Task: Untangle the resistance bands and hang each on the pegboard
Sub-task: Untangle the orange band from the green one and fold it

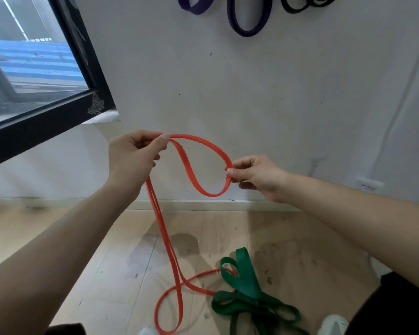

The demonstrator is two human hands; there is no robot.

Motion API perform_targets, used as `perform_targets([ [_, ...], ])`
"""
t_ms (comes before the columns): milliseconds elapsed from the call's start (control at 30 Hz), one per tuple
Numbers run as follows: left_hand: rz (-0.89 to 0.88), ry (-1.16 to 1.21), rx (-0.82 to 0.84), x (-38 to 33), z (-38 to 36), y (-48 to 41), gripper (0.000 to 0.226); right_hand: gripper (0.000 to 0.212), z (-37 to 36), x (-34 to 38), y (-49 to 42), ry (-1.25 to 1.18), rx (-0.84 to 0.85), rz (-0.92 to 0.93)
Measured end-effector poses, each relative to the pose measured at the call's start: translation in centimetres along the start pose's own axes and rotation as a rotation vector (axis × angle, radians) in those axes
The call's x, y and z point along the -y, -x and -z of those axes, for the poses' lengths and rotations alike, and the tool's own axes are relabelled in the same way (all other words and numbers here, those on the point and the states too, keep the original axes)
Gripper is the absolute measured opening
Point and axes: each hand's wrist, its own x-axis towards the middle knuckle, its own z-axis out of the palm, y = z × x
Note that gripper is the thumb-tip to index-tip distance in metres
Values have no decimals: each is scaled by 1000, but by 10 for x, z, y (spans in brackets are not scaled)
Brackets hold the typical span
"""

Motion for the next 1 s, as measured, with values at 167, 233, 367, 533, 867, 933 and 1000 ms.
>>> perform_targets([
  [167,71,0,5,9,3,-3,6,18,12,19,-4,-351,-23,-47],
  [233,80,-5,15,10,3,-3,7,10,17,26,0,-371,44,-23],
  [367,98,3,4,12,5,-4,10,16,28,33,4,-388,155,20],
  [533,112,27,-1,12,7,-4,9,13,40,29,5,-205,142,113],
  [867,99,11,38,9,1,-3,9,26,23,11,8,77,71,166],
  [933,91,30,43,7,-2,-2,10,37,11,8,12,163,122,147],
  [1000,79,43,43,4,-4,-2,12,50,0,4,15,242,228,109],
])
